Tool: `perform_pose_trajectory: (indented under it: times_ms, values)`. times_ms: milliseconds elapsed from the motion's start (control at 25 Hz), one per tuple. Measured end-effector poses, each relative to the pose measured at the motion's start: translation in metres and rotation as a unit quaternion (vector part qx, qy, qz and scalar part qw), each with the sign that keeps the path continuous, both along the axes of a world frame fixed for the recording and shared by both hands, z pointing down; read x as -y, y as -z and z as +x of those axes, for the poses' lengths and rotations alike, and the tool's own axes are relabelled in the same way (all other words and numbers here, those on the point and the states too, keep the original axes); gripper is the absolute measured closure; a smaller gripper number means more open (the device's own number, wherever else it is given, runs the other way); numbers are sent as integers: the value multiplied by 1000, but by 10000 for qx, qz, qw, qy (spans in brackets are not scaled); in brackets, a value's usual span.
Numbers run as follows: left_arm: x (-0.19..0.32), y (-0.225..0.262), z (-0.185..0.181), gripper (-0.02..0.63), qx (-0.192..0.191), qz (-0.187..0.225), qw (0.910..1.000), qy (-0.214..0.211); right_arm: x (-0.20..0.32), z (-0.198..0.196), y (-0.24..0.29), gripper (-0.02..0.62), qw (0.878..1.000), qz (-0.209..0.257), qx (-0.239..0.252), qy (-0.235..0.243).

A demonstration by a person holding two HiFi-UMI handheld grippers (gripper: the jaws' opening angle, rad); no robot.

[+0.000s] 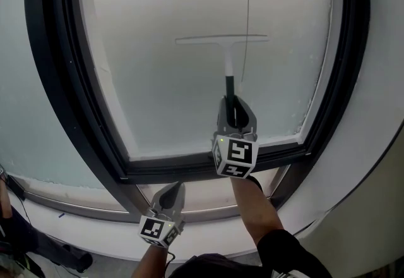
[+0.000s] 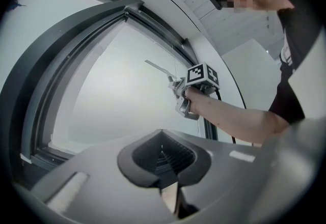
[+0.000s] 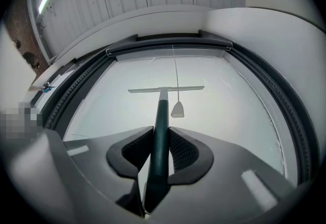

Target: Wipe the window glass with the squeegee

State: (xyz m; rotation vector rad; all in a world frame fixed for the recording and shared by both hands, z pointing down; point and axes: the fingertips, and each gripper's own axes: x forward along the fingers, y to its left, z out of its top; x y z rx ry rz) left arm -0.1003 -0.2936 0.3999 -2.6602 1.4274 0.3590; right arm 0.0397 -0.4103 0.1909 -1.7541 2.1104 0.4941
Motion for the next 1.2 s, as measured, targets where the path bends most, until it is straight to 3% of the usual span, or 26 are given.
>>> perform_pose_trajectory:
  times_ms: [400,1200]
  values:
    - [2,24,29,607,-38,318,9993,-195,-7,4,-25,500,9998,-185,-60,-2]
    - [-7,-6,29,607,-304,-255,9986,-342,-17,4,-81,500,9972,-742,-65,7]
